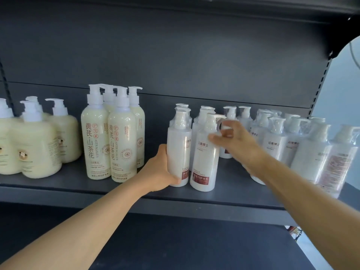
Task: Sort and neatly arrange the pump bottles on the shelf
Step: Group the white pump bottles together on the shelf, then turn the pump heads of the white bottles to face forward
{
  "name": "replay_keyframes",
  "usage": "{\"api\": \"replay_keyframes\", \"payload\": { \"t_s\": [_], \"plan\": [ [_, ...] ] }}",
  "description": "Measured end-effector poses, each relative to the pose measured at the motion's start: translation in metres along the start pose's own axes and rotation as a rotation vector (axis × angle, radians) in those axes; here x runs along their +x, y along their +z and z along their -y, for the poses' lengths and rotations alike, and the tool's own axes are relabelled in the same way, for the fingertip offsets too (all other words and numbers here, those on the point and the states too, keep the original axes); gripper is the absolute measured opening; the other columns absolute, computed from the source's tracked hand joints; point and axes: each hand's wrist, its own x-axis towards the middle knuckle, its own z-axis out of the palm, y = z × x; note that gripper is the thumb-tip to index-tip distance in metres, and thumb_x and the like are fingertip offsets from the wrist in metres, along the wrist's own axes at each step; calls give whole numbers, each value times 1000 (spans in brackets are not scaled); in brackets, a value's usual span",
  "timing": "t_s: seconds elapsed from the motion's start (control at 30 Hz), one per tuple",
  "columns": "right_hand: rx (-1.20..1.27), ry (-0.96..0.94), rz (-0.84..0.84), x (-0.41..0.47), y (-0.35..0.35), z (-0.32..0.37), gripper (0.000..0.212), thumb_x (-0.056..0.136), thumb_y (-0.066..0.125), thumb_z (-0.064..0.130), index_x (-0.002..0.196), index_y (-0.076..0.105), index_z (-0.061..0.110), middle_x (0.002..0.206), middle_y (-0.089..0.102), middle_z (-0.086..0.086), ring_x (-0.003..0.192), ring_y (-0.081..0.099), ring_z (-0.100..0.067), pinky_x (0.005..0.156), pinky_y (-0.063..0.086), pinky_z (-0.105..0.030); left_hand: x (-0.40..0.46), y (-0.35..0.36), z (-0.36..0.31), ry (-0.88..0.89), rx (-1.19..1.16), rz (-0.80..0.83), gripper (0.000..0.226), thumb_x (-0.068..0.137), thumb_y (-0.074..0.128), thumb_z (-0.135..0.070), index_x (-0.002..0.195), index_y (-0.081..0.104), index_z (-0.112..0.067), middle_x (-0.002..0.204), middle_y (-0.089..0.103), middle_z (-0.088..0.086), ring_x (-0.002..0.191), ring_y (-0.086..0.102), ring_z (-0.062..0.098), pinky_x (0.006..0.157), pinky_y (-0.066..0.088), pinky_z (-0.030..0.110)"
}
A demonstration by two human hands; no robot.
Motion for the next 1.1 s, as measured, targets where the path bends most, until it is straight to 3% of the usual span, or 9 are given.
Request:
{"api": "replay_keyframes", "payload": {
  "t_s": [0.13, 0.2, 0.27, 0.33, 0.53, 0.63, 0.77, 0.93, 1.1],
  "plan": [
    [-141, 92, 59, -24, 30, -36, 71, 67, 82, 31, 116, 32, 18, 114, 50, 2, 97, 53, -11, 72, 42, -19, -1, 4, 8, -5, -50, 6, 82, 74, 78, -18, 136, 25, -24, 129, 51, -3, 112, 53, 14, 91, 46, 29],
    [-190, 82, 23, -27, 43, -50, 69, 65, 84, 28, 108, 31, 19, 115, 46, 0, 101, 51, -14, 76, 42, -21, -1, 7, 12, -4, -74, -3, 81, 73, 78, -19, 135, 27, -23, 131, 50, -4, 115, 52, 15, 94, 45, 30],
    [-177, 50, -25, -28, 51, -58, 63, 66, 82, 23, 105, 32, 20, 115, 48, 0, 99, 52, -13, 71, 40, -15, 0, 9, 15, 3, -93, -11, 79, 73, 79, -20, 134, 28, -23, 131, 50, -5, 116, 51, 14, 98, 44, 32],
    [-151, 33, -38, -29, 54, -63, 58, 70, 80, 21, 105, 33, 22, 114, 50, 1, 97, 52, -10, 63, 38, -12, 1, 9, 19, 9, -109, -4, 77, 74, 78, -19, 134, 30, -24, 130, 51, -6, 115, 51, 12, 98, 43, 30],
    [-186, -13, -74, -32, 59, -67, 50, 76, 74, 24, 106, 34, 27, 112, 51, 3, 91, 52, -6, 61, 39, -11, 5, 6, 27, 18, -159, 38, 74, 75, 76, -13, 136, 35, -24, 131, 49, -4, 116, 50, 12, 97, 41, 27],
    [-185, -34, -106, -34, 61, -69, 52, 76, 75, 26, 107, 34, 29, 113, 52, 5, 94, 53, -7, 65, 39, -13, 2, 11, 22, 38, -177, -38, 78, 68, 82, -26, 130, 35, -25, 123, 42, -5, 106, 51, 8, 88, 43, 23],
    [-189, -43, -134, -35, 63, -71, 52, 75, 76, 26, 109, 36, 27, 114, 52, 4, 95, 54, -9, 71, 42, -17, 0, 16, 21, 43, -187, -153, 80, 61, 86, -28, 119, 32, -23, 115, 50, -6, 102, 55, 9, 84, 47, 23],
    [-180, -40, -151, -34, 64, -71, 53, 75, 76, 28, 110, 38, 27, 115, 53, 5, 97, 54, -10, 76, 44, -20, 0, 10, 27, 46, -191, -80, 66, 71, 81, -18, 120, 37, -23, 115, 55, -7, 98, 56, 5, 79, 42, 17],
    [-205, -39, -127, -34, 62, -71, 57, 75, 76, 29, 118, 39, 23, 117, 53, 4, 100, 54, -11, 77, 44, -21, 2, 11, 30, 60, -170, -59, 66, 75, 77, -17, 128, 38, -23, 125, 51, -5, 105, 52, 7, 86, 41, 22]
  ]
}}
